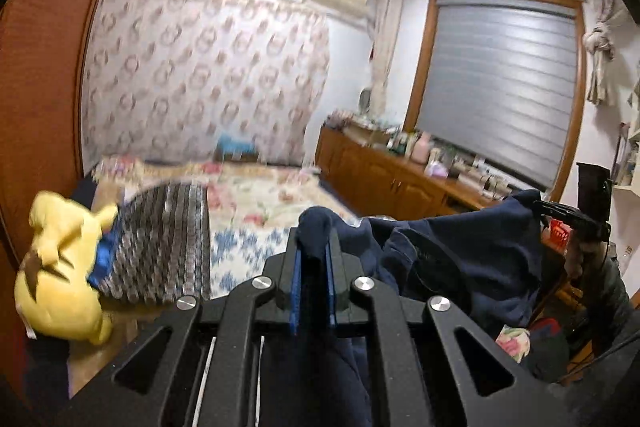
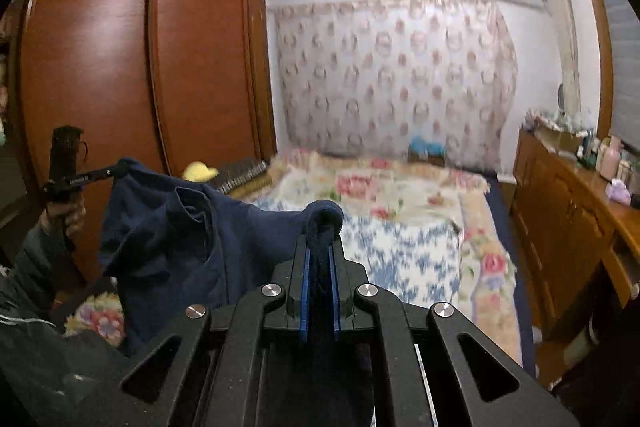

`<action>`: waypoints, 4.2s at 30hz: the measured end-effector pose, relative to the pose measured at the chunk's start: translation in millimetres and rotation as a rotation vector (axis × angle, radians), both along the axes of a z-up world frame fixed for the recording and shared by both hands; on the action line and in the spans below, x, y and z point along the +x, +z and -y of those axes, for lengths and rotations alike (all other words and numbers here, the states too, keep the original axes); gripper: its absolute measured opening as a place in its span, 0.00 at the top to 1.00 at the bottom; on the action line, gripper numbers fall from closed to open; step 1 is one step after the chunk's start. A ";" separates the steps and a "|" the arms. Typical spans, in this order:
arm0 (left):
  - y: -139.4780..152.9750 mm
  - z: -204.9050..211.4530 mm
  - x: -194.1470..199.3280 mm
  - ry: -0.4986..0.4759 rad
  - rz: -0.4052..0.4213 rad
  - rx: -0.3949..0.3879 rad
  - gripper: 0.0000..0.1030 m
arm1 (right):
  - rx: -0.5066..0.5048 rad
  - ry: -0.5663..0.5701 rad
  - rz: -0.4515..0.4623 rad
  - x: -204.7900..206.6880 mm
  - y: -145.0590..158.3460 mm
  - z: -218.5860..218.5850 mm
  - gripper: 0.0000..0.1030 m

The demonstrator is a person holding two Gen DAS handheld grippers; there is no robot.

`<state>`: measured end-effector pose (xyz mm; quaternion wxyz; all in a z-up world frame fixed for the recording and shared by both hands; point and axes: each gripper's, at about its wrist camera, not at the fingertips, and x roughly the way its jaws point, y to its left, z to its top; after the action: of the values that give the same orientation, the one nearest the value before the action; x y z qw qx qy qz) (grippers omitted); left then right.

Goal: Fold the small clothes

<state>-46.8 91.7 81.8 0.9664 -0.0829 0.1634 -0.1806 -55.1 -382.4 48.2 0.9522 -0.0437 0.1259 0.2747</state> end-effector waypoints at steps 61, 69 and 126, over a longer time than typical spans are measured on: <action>-101.1 39.2 270.4 0.114 -0.291 0.245 0.49 | -0.202 -0.224 -0.327 318.3 -44.2 -68.9 0.55; -116.5 49.8 221.2 0.085 -0.342 0.236 0.28 | -0.184 -0.187 -0.352 261.1 -65.3 -77.6 0.51; -196.8 56.0 200.0 0.115 -0.566 0.254 0.94 | -0.123 -0.232 -0.383 197.0 -69.8 -18.2 0.95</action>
<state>153.2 35.7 -115.0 0.8938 -0.0178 0.4421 -0.0738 141.9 -364.2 -21.6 0.9317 -0.0339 0.3251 0.1586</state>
